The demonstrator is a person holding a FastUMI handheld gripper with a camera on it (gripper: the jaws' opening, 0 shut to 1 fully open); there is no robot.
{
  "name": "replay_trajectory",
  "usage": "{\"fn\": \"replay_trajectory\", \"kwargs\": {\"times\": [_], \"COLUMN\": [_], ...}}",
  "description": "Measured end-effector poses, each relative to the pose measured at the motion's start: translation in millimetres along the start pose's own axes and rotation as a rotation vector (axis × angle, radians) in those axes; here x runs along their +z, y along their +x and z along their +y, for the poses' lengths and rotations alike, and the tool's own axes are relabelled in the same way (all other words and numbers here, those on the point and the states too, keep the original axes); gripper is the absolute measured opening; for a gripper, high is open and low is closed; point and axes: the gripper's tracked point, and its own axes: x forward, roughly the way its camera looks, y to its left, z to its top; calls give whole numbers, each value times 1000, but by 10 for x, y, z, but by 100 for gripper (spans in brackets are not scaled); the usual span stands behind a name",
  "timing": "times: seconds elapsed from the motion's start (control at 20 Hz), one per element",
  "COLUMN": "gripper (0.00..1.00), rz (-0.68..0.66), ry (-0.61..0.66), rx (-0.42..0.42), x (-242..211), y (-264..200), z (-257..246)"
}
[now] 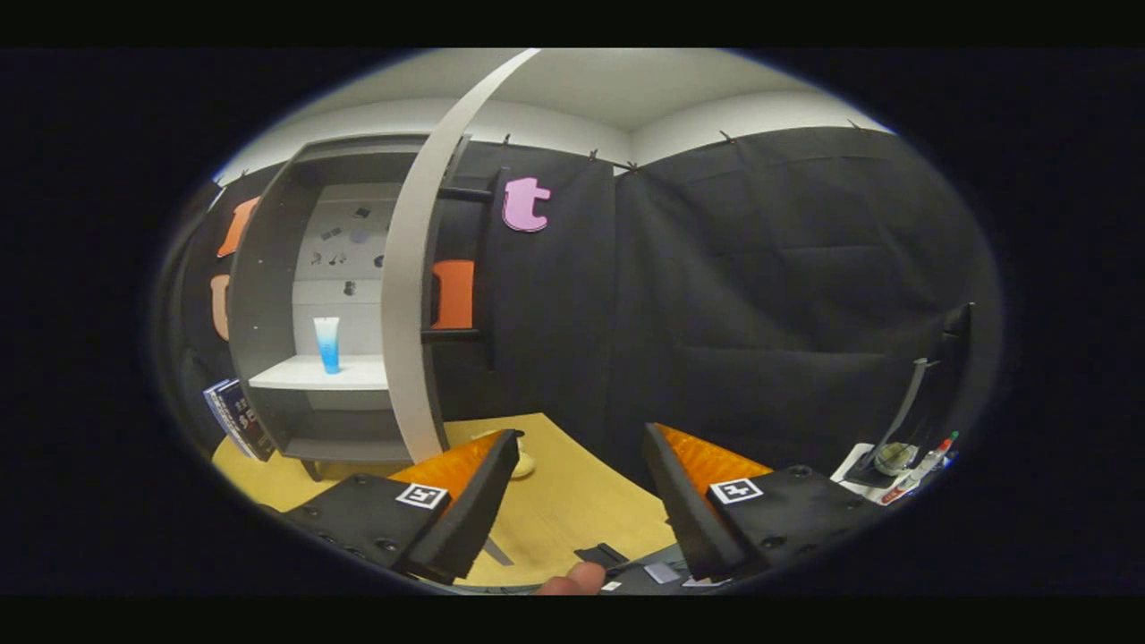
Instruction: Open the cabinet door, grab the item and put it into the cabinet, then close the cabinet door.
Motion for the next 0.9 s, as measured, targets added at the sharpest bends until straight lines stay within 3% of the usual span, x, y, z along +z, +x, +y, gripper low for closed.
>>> {"fn": "replay_trajectory", "kwargs": {"times": [0.2,0.6,0.9], "gripper": [91,59,59], "rz": [-8,-8,-12], "ry": [50,24,-1], "rx": [79,131,191], "x": [8,23,9], "y": [33,-43,-234], "z": [139,405,932]}}
